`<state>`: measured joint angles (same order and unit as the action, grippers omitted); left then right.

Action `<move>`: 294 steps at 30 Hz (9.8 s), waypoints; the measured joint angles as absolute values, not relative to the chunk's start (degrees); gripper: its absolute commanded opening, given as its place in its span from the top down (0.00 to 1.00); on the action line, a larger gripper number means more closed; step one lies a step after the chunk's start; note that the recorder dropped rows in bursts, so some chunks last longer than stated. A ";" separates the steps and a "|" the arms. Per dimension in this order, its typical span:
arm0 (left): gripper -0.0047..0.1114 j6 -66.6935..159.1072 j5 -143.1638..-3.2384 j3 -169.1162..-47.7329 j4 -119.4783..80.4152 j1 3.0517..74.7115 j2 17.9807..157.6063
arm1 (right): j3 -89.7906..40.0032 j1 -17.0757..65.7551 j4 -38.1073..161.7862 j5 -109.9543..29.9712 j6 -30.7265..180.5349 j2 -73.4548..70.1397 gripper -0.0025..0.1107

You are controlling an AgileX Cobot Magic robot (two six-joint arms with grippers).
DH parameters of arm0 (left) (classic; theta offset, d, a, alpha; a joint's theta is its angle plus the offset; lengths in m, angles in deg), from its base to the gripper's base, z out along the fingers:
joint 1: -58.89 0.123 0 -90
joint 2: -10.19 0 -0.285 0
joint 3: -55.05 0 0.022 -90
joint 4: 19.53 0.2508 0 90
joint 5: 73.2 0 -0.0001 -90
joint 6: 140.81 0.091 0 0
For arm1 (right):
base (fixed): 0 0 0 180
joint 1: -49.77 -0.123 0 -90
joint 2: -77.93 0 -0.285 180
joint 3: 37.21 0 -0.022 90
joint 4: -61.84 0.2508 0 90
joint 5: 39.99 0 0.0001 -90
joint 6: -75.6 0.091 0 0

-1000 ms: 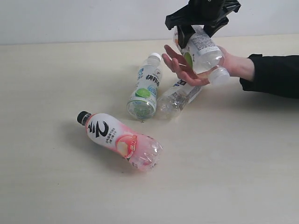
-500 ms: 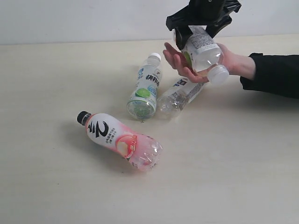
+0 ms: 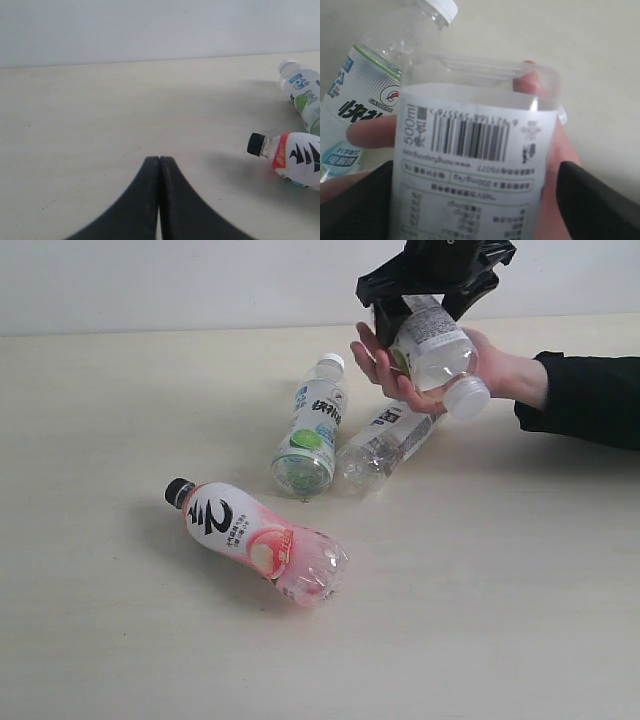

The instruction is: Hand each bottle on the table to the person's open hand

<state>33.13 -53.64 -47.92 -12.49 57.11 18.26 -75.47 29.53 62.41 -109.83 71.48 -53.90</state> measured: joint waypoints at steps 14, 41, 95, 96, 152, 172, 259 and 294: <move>0.94 33.13 -53.64 -47.92 -12.49 57.11 18.26 | -75.47 29.53 61.84 -108.58 71.15 -48.16 0.15; 0.94 33.13 -53.64 -47.92 -12.49 57.11 18.26 | -17.36 31.04 69.60 -80.60 68.50 16.04 0.96; 0.94 33.13 -53.64 -47.92 -12.49 57.11 18.26 | 25.53 27.87 71.13 -56.81 68.29 69.91 0.96; 0.94 33.13 -53.64 -47.92 -12.49 57.11 18.26 | 25.53 27.87 71.13 -56.81 68.29 69.91 0.96; 0.94 33.13 -53.64 -47.92 -12.49 57.11 18.26 | -44.70 6.17 74.28 -97.85 52.26 -41.46 0.47; 0.94 33.13 -53.64 -47.92 -12.49 57.11 18.26 | -44.92 5.83 72.57 -93.83 53.27 -49.74 0.31; 0.94 33.13 -53.64 -47.92 -12.49 57.11 18.26 | -69.99 32.75 69.77 -107.48 68.80 -53.18 0.20; 0.94 33.13 -53.64 -47.92 -12.49 57.11 18.26 | -3.77 50.40 75.18 -76.25 63.79 14.68 0.98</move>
<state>33.13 -53.64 -47.92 -12.49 57.11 18.26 -3.77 50.40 75.18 -76.25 63.79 14.68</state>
